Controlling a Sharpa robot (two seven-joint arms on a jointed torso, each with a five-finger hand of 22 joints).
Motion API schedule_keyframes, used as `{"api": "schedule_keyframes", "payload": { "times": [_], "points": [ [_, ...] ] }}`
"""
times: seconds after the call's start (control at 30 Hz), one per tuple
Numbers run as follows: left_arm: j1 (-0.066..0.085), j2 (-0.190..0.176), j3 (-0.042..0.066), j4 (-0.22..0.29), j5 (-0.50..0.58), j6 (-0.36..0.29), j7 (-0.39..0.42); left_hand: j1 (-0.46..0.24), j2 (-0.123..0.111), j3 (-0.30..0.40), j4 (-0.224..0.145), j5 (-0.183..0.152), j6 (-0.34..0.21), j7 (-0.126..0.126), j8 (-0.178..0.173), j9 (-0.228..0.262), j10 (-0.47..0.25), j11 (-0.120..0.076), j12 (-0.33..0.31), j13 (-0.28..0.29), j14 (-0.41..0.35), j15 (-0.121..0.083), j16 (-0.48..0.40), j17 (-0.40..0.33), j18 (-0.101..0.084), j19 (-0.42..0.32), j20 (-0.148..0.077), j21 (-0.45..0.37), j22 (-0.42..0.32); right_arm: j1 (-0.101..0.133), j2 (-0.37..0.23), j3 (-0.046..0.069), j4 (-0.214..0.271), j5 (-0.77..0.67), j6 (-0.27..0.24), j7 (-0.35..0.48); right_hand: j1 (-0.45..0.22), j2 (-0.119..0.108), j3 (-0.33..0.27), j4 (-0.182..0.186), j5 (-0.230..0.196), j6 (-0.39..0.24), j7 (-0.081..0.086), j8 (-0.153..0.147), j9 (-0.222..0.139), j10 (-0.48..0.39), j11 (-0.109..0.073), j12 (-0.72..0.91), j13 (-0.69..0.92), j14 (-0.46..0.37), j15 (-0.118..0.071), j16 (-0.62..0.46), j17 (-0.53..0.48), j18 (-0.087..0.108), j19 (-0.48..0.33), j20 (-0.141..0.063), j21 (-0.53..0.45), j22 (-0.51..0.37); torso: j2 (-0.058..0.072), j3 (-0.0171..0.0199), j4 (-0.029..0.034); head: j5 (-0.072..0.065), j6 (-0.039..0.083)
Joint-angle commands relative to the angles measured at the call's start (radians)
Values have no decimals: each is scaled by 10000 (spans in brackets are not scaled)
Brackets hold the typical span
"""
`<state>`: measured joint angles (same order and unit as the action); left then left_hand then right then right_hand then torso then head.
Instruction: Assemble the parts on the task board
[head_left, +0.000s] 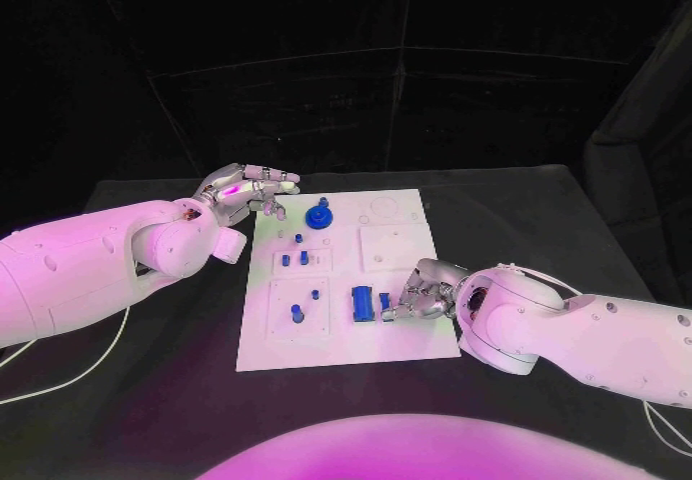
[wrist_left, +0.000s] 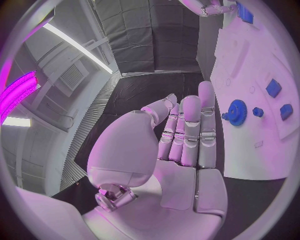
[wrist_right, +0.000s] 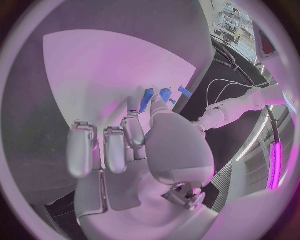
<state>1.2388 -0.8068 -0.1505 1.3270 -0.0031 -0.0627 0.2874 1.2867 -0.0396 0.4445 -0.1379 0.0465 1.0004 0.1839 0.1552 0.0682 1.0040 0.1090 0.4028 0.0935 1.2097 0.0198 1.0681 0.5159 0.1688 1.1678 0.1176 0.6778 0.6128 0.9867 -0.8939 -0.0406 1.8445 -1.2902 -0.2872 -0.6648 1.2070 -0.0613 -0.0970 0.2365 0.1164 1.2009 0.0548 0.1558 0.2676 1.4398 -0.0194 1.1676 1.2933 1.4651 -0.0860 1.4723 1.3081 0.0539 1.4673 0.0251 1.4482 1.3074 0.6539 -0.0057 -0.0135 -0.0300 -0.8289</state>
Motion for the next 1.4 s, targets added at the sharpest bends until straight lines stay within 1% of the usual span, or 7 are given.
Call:
{"api": "schedule_keyframes", "payload": {
  "times": [0.03,0.8,1.0,1.13,1.23,1.3,1.4],
  "points": [
    [13,2,7,-1,-69,134,-9,-58,8,-51,-21,48,-89,-12,38,-3,-58,-9,60,-14,-85,19,-65,-9,138,-78,25,-45,-13,13,18,2,-19,-126,504,154,112,4,-21,-57,-54,-84,15,3,10,-65,3,-45,-11,748,18,-43,1095,-30,55,8,-49,248,3,-7,4,14,4],
    [13,27,5,-33,-71,138,-17,-58,8,-51,-21,48,-89,-12,38,-3,-58,-9,60,-14,-85,19,-65,-9,138,-78,25,-45,-13,14,73,2,-320,189,139,824,285,206,-303,-50,-146,-188,55,-41,30,-197,34,-382,-216,695,41,-208,869,12,-38,24,-171,49,-8,2,-6,21,-3],
    [12,38,3,-67,-71,94,40,-58,8,-51,-21,48,-89,-12,38,-3,-58,-9,60,-14,-85,19,-65,-9,138,-78,25,-45,-13,22,-206,6,-332,1876,-410,3027,258,188,-718,200,-204,-1013,359,-475,-119,-1096,295,-2475,-1645,336,245,-1345,-529,325,-751,195,-1203,-1547,-39,-8,13,5,66],
    [12,46,-41,-103,-69,64,233,-105,-6,-83,-3,45,-94,-11,61,0,-63,-5,95,-19,-107,26,-59,-32,136,-88,33,-58,-20,145,-443,13,-615,4317,-1136,5644,715,328,-831,86,-185,-1145,435,-517,-115,-1842,369,-4382,-3057,0,282,-2576,-1889,598,-1338,261,-2274,-3043,-114,-23,12,-39,151],
    [11,75,-84,-157,20,-10,449,-698,-302,-555,304,52,-143,-17,85,-2,-83,18,167,-19,-280,100,-176,-296,115,-158,98,-157,-79,362,-447,15,-1079,6596,-1272,7232,1311,573,-708,-218,90,-1304,544,-587,-133,-2561,449,-5742,-4043,-651,355,-4463,-3837,987,-2342,316,-3983,-5313,-206,-41,-16,-44,219],
    [2,108,-105,-212,190,-74,610,-1006,-456,-930,501,76,-188,-17,103,-1,-93,19,251,-1,-741,167,-481,-445,109,-480,155,-452,-238,532,-408,16,-1514,7978,-1215,8159,1789,761,-651,-476,170,-1529,648,-694,-170,-3237,704,-6770,-4845,-1699,600,-7166,-6242,1308,-3462,450,-6019,-7502,-261,-52,-33,-38,316],
    [-29,151,-121,-321,444,-155,814,-967,-368,-1634,728,53,-217,6,225,6,-211,105,336,-38,-1696,288,-1759,-1163,137,-1312,349,-1582,-964,720,-252,19,-2186,9301,-1061,9079,2263,978,-641,-701,60,-1805,1033,-876,-304,-3763,1057,-8620,-6658,-2923,1043,-9532,-7516,1216,-4390,926,-8069,-8772,-384,-78,-75,-34,377]
  ]
}}
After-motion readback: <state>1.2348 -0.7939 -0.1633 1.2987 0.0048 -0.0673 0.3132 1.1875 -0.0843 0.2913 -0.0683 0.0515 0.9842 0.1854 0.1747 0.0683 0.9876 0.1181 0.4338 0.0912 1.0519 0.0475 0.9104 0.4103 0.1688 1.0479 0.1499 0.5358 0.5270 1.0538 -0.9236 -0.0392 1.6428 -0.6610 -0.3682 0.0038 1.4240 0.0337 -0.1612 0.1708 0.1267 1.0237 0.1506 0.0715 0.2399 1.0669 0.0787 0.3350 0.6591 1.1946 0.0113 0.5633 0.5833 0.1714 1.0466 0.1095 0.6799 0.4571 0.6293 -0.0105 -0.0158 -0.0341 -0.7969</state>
